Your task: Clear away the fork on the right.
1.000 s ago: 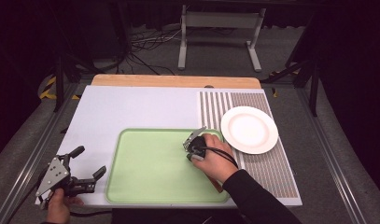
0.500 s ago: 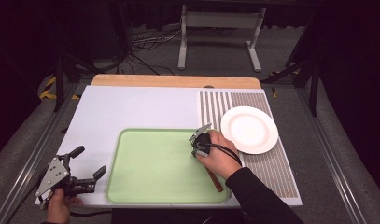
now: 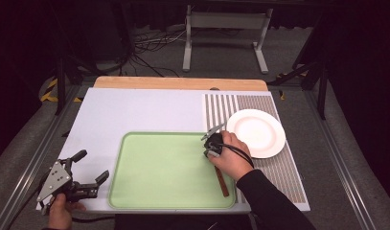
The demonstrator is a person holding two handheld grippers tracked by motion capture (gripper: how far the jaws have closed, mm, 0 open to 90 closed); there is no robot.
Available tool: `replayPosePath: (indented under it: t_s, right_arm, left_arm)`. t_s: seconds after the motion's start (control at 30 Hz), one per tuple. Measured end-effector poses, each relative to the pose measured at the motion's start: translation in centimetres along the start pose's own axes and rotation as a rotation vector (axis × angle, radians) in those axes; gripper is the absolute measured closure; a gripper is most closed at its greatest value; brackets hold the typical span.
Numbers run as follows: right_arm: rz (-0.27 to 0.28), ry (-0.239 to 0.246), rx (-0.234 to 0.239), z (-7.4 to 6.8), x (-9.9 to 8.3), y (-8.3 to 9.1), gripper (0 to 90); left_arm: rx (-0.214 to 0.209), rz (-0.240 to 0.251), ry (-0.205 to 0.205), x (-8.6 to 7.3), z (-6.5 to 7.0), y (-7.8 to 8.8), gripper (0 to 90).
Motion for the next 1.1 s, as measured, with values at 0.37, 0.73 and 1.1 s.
replayPosePath:
  t_s: [0.37,0.73,1.1]
  right_arm:
    - [0.003,-0.026,-0.033,1.5,-0.4,0.5,90.0]
    - [0.003,-0.044,-0.053,2.3,-0.8,0.7,90.0]
    - [0.001,-0.056,-0.073,2.9,-1.1,0.9,90.0]
  left_arm:
    - [0.0,0.001,0.001,0.0,0.0,0.0,0.1]
    - [0.0,0.0,0.001,0.0,0.0,0.0,0.1]
    - [0.002,0.0,0.001,0.0,0.0,0.0,0.0]
Point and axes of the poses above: each handheld gripper's, and its own axes: y roughly backward along the jaws, x roughly out of its top, z roughly to its right, the point moved 5 cm from there along -y, roughly forward along the jaws, and after that the axes turned 15 degrees about z, right-handed, at the moved point
